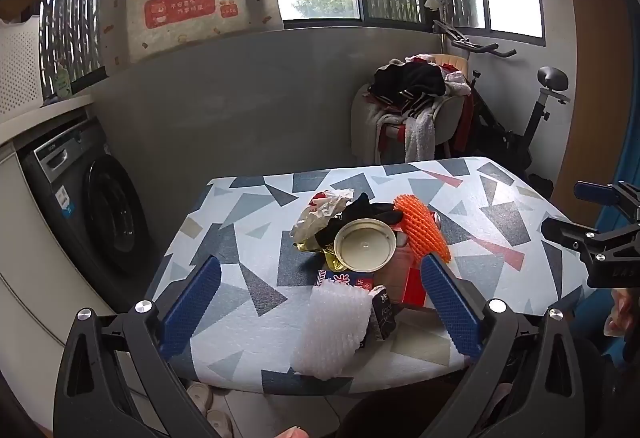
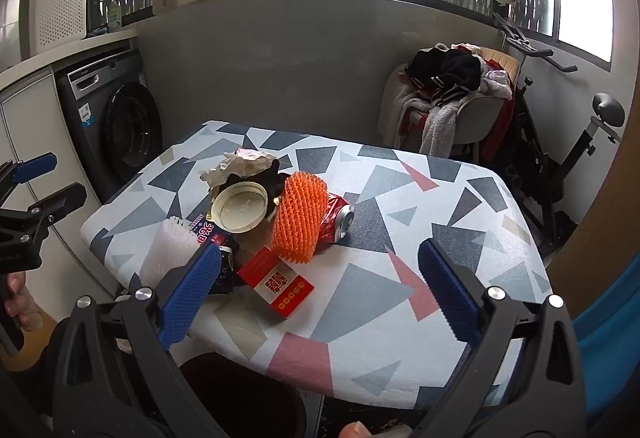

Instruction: Collect trash

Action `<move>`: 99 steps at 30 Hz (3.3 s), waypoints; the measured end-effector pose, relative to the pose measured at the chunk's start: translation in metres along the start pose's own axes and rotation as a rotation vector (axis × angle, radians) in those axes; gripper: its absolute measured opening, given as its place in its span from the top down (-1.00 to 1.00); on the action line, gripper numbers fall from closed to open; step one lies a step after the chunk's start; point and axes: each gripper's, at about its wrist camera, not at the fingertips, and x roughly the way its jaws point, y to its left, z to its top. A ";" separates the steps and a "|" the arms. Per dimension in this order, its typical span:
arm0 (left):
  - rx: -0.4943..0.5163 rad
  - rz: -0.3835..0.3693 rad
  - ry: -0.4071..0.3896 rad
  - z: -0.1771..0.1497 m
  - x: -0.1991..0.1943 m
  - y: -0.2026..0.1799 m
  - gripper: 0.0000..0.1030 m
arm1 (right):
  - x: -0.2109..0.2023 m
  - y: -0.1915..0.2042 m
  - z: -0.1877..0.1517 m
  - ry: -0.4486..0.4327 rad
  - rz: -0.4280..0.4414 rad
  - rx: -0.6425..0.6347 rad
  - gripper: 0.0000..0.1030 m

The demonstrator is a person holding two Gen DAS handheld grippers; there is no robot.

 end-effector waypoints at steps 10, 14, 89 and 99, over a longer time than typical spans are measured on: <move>-0.004 -0.002 -0.002 0.000 0.000 0.000 -0.91 | 0.000 0.001 0.001 0.002 -0.004 -0.002 -0.89; -0.001 -0.001 0.000 0.001 0.001 0.000 -0.91 | 0.000 0.001 -0.001 0.003 -0.006 -0.002 -0.89; -0.011 -0.111 0.022 -0.015 0.015 0.003 -0.91 | 0.003 0.004 -0.020 -0.103 0.123 0.016 -0.89; -0.048 -0.050 0.017 -0.040 0.030 0.034 -0.91 | 0.076 0.036 -0.043 0.045 0.149 -0.206 -0.89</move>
